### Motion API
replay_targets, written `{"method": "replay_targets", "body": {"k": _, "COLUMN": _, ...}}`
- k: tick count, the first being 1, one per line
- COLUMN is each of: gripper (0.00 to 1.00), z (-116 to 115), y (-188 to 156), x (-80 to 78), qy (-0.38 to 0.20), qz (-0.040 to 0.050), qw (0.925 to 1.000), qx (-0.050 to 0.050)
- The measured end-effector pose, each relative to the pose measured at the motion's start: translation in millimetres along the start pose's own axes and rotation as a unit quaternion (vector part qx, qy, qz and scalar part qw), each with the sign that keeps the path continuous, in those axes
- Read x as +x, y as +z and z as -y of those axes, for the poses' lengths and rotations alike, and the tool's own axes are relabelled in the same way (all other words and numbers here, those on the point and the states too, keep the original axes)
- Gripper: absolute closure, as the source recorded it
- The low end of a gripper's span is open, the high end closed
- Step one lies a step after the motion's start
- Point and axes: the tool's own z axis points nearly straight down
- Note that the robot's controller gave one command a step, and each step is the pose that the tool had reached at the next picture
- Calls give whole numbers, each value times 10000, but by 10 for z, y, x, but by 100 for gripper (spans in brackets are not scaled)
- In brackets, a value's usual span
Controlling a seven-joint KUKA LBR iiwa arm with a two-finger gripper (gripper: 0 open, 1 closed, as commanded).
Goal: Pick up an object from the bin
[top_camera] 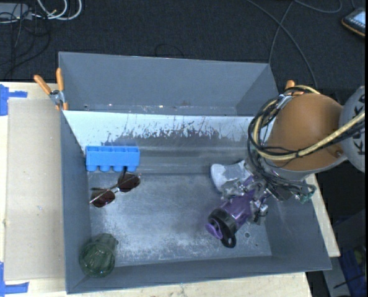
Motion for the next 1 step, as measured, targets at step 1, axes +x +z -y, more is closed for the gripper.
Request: {"method": "replay_targets", "body": {"k": 1, "gripper": 100, "z": 1, "y": -110, "x": -3, "qy": 6, "qz": 3, "qw": 10000, "qx": 3}}
